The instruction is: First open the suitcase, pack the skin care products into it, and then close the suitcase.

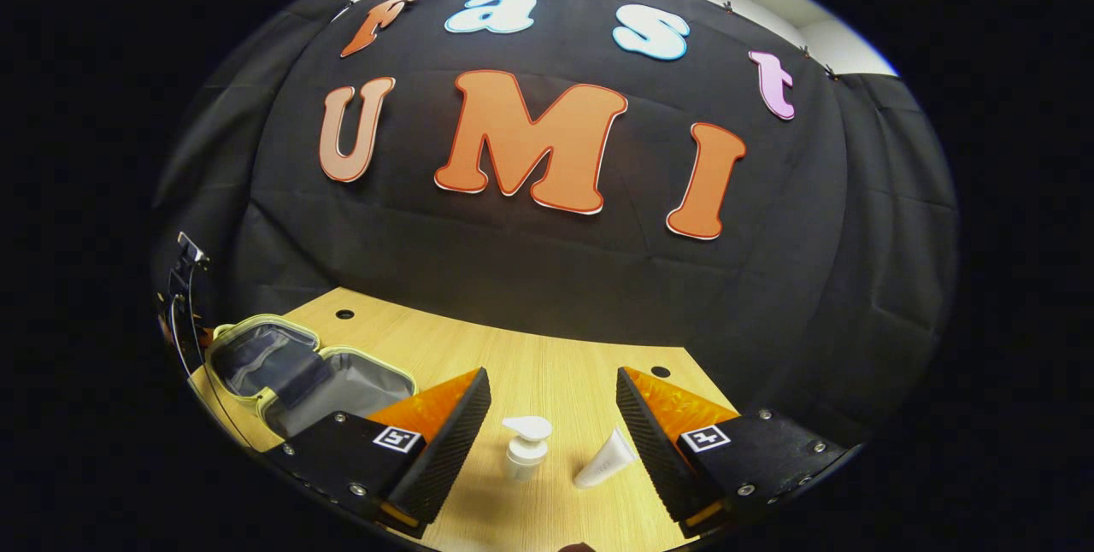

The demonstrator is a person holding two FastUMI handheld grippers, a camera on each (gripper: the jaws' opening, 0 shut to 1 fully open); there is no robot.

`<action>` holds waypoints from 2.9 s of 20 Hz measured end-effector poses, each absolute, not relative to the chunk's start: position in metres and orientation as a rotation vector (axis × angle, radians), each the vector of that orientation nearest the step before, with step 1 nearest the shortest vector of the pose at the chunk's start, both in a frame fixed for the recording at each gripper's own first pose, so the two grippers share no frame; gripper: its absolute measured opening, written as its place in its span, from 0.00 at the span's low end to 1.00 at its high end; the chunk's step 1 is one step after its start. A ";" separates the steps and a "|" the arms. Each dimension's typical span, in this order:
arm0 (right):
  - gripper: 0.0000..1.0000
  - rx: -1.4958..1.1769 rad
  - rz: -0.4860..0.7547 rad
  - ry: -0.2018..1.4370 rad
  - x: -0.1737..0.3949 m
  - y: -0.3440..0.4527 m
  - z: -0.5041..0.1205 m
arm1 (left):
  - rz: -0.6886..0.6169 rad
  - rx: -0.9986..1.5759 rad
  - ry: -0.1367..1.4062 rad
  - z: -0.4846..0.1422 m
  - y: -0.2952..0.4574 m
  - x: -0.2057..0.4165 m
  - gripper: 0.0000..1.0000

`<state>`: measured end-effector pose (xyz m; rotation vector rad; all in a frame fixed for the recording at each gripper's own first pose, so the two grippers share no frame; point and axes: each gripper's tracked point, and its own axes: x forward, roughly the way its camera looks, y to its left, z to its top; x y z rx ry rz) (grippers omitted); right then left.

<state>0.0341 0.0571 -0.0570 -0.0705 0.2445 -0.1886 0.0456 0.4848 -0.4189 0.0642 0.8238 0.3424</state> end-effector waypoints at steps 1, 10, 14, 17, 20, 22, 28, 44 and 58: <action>0.95 -0.057 -0.187 0.240 0.034 0.053 -0.057 | 0.334 0.058 0.805 -0.413 0.472 0.048 0.66; 0.95 -0.062 -0.140 0.192 0.038 0.004 -0.059 | 0.214 0.117 0.535 -0.255 0.322 0.072 0.99; 0.95 -0.054 -0.132 0.186 0.033 -0.015 -0.065 | 0.144 0.086 0.436 -0.207 0.252 0.088 0.99; 0.95 -0.044 -0.126 0.191 0.029 -0.029 -0.073 | 0.075 0.088 0.352 -0.165 0.196 0.103 0.99; 0.95 -0.031 -0.120 0.202 0.025 -0.035 -0.082 | 0.017 0.055 0.296 -0.133 0.146 0.114 0.99; 0.95 -0.033 -0.115 0.210 0.022 -0.039 -0.089 | -0.027 0.046 0.260 -0.115 0.116 0.117 1.00; 0.95 -0.030 -0.104 0.231 0.020 -0.044 -0.105 | -0.141 -0.007 0.193 -0.083 0.039 0.119 0.99; 0.95 -0.051 -0.153 0.299 0.004 -0.092 -0.130 | -0.427 0.077 0.453 -0.237 -0.111 0.082 0.99; 0.95 -0.079 -0.194 0.348 -0.009 -0.126 -0.139 | -0.549 0.126 0.653 -0.365 -0.193 0.078 0.99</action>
